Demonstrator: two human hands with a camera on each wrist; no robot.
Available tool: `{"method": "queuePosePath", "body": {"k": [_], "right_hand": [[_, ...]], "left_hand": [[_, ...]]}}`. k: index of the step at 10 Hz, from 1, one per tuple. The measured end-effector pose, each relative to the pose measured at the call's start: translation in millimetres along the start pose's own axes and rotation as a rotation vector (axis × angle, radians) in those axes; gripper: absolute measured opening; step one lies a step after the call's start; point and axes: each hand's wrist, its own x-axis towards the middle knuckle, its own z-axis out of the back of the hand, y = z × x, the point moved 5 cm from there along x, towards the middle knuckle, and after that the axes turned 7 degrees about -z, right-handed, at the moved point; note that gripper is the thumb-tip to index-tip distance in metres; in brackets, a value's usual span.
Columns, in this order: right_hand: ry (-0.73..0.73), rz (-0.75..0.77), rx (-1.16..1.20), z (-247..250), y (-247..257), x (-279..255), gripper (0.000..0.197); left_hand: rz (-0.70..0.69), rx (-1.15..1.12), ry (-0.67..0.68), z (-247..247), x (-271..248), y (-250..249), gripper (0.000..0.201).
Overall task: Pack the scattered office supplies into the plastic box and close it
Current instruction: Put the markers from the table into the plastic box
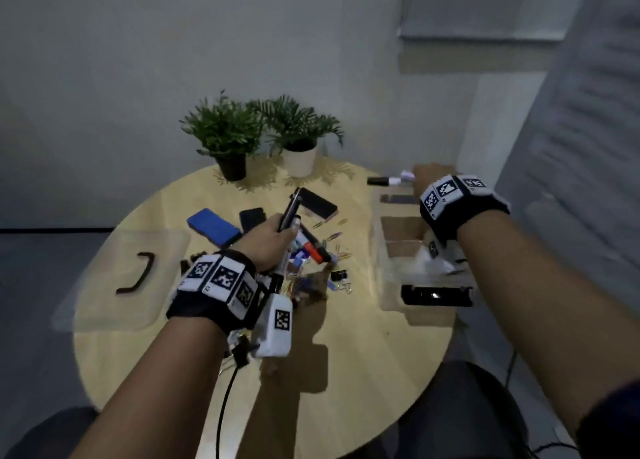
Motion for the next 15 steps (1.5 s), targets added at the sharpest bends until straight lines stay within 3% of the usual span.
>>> {"method": "queuePosePath", "body": {"k": [2,3,4,5,6,7,8,9,10,11,12,13,14,15], "right_hand": [[0.168,-0.055,-0.103,-31,-29,34,0.036],[0.352,-0.048,-0.318,-29,-8,24,0.029],[0.327,-0.044,-0.238,-54,-9,50,0.032],[0.261,0.041,-0.154,-99,-16,99,0.057],[0.276,0.081,-0.038,-48,2,36,0.044],[0.218,0.106,0.076,-16,-4,1,0.037],[0.134,0.020,0.157,-8,-36,-27,0.039],[0.084,-0.103,0.199,-20,-60,-67,0.045],[0.030,-0.200,0.234,-46,-71,-91,0.062],[-0.016,-0.237,0.253,-66,-71,-105,0.072],[-0.133,-0.205,0.241,-68,-70,-111,0.071],[-0.135,-0.198,0.256,-70,-70,-110,0.070],[-0.177,-0.173,0.269,-69,-70,-110,0.081],[-0.199,-0.156,0.276,-70,-72,-109,0.085]], "left_hand": [[-0.013,-0.107,0.078,-32,17,-7,0.027],[-0.017,-0.041,0.075,-40,27,-2,0.034],[-0.016,0.007,0.080,-44,36,5,0.047],[-0.038,0.047,0.084,-47,39,8,0.056],[-0.130,0.140,0.082,-42,40,-4,0.041],[-0.234,0.254,-0.007,-29,46,-29,0.036],[-0.325,0.359,-0.066,-27,64,-66,0.031],[-0.408,0.520,-0.031,-43,90,-103,0.027],[-0.460,0.693,0.017,-71,117,-132,0.035],[-0.492,0.820,0.052,-98,141,-156,0.036],[-0.499,0.887,0.074,-118,161,-172,0.034],[-0.466,0.871,0.132,-132,181,-170,0.038],[-0.412,0.858,0.196,-137,191,-161,0.053],[-0.357,0.920,0.250,-141,211,-135,0.048]]}}
